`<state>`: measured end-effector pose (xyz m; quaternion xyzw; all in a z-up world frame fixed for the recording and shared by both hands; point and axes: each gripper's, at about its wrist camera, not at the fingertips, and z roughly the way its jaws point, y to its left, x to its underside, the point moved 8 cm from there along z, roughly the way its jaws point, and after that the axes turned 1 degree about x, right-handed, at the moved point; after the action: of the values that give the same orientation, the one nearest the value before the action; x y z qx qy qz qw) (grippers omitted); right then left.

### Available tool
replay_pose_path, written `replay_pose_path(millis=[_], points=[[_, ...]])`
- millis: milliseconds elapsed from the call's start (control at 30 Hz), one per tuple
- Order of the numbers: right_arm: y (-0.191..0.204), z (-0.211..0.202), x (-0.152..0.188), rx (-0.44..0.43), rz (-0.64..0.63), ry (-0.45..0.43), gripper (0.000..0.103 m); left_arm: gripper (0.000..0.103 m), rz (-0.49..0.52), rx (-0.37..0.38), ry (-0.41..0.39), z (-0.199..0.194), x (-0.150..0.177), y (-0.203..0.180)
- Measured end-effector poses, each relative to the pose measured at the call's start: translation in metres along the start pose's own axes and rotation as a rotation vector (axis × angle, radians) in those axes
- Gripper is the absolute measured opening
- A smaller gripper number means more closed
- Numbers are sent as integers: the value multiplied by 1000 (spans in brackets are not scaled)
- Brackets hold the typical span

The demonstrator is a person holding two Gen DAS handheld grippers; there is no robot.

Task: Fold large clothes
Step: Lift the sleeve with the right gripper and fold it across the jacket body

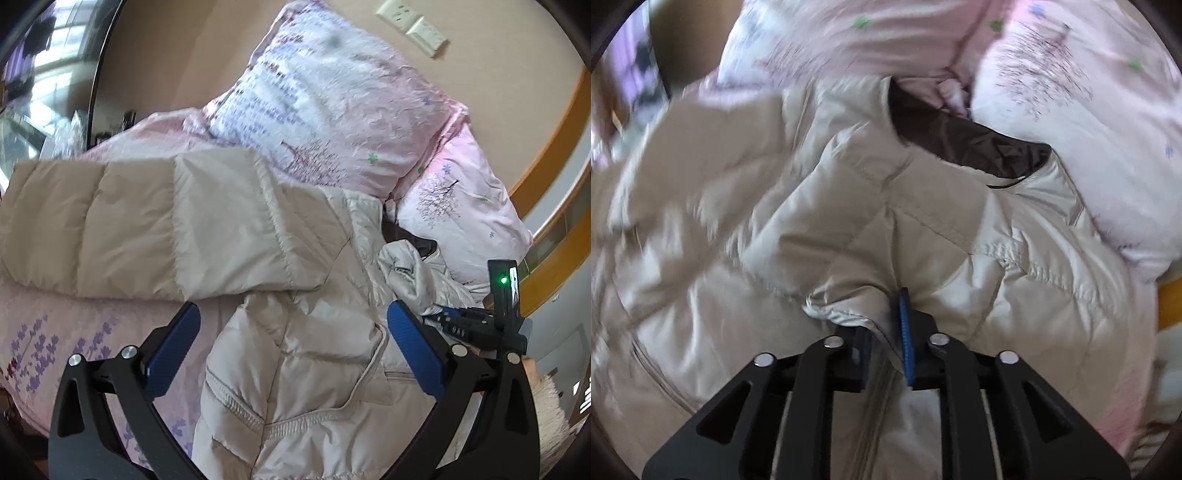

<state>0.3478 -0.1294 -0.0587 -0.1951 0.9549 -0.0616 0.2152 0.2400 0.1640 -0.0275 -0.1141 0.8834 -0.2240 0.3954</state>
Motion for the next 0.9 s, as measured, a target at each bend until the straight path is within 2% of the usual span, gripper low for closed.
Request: replay_pose_path(millis=[33,100,133,167,200,233,300,333,367,467,600,733,833,900], points=[[3,-4,1,1,-9,4,26,101,16,3,-11,-1,-1,-2],[6,-11,2,-37,13,17,48,101,54,-8,-29,-3,-2,-6],[8,-16,1,-76,25,22,71,101,69,-15,-32,-4,-2,-8],[11,-19,0,-119,28,18,80,101,76,-15,-32,-5,-2,-8],[18,-28,-4,-154,13,-12,80,101,82,-10,-28,-6,-2,-10],[20,-32,-6,-144,-3,-28,78,101,81,-4,-21,-6,-2,-10],[22,-43,-16,-106,-11,-106,63,101,61,14,-3,-7,-1,-7],[20,-44,-22,-91,12,-131,48,101,44,21,3,-7,-1,-4],[16,-40,-26,-81,46,-127,34,101,27,27,7,-7,0,-1],[6,-20,-35,-82,134,-93,15,101,-24,32,4,-13,1,12],[13,7,-38,-84,141,-35,13,101,-78,-21,-32,-27,2,40],[30,32,-36,6,38,32,11,101,-122,-81,-56,-39,1,68],[36,40,-38,55,-21,37,10,101,-168,-105,-59,-44,3,86],[34,32,-39,21,0,29,10,101,-199,-123,-63,-47,5,98]])
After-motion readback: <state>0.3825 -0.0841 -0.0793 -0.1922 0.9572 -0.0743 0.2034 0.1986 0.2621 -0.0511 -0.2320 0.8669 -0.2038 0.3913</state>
